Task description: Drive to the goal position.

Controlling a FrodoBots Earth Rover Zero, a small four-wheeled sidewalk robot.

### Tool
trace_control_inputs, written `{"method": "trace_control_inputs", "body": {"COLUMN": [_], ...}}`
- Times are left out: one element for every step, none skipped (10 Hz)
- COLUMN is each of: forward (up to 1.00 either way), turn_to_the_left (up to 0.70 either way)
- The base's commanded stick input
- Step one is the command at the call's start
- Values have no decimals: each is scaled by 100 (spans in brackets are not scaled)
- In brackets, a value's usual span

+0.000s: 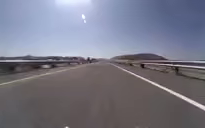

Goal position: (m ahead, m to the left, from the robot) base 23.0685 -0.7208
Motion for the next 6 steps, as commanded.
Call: {"method": "trace_control_inputs", "body": {"forward": [100,100,100,100,100,100], "turn_to_the_left": [0,0,0,0,0,0]}}
